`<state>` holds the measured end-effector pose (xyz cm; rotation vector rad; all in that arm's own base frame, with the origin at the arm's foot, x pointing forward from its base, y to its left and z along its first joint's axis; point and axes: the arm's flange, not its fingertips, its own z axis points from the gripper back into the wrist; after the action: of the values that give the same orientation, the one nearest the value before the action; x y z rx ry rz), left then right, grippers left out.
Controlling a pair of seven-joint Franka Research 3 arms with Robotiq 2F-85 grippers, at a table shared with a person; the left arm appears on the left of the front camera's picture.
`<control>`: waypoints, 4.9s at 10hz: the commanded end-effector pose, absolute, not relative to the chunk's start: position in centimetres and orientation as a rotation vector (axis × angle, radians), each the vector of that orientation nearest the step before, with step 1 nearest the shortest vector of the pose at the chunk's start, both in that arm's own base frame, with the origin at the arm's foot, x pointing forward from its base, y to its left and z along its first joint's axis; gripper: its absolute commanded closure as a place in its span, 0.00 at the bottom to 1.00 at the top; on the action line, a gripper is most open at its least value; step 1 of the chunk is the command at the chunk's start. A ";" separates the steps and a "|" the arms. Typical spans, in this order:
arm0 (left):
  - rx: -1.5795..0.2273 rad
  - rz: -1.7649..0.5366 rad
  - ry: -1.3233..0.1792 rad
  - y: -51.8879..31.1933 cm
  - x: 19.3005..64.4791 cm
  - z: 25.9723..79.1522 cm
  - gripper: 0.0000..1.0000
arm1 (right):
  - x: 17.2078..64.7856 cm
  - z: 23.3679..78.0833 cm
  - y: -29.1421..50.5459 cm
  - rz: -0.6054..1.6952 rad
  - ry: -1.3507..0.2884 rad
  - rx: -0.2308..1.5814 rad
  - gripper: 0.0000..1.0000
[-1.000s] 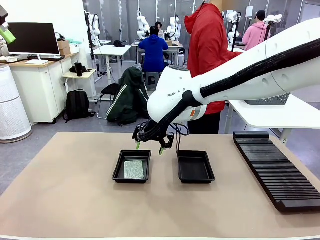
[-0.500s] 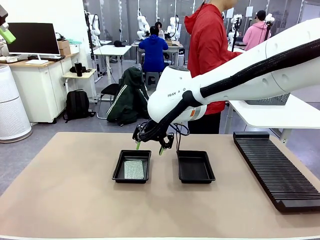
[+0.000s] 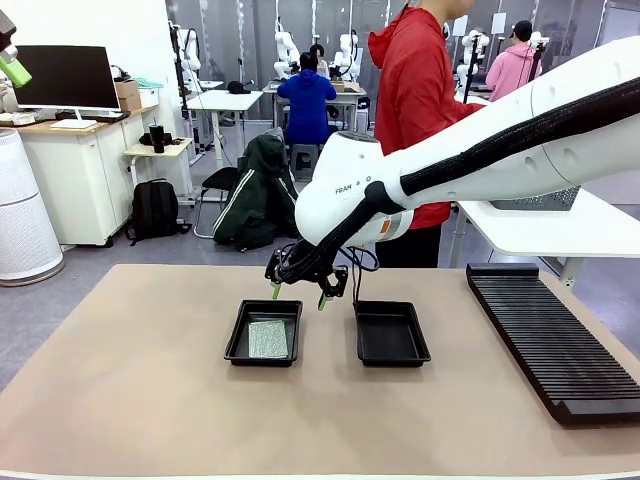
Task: Inspect and transfer BCBs to ESD trays.
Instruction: Pick up the ESD tray and place it on the left side of the table.
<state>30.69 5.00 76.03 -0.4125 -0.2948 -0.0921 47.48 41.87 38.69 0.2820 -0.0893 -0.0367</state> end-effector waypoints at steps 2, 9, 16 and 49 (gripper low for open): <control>-0.415 -0.089 -0.291 5.0 30.7 75.9 0.00 | 47.4 38.6 41.9 -0.036 -0.090 0.282 0.00; -0.294 -0.155 -0.232 -8.6 37.3 66.6 0.00 | 44.2 42.6 32.5 -0.033 -0.054 0.497 0.00; -0.219 -0.088 -0.179 -19.7 42.5 50.8 0.00 | 45.3 43.2 29.8 -0.048 -0.063 0.553 0.00; -0.060 -0.124 -0.084 -21.5 51.5 30.4 0.23 | 45.3 43.2 29.8 -0.048 -0.063 0.553 0.00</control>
<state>51.55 -21.70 30.66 -0.0241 -0.0706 -0.1116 45.27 29.70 43.16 0.5686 -0.0618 -0.0320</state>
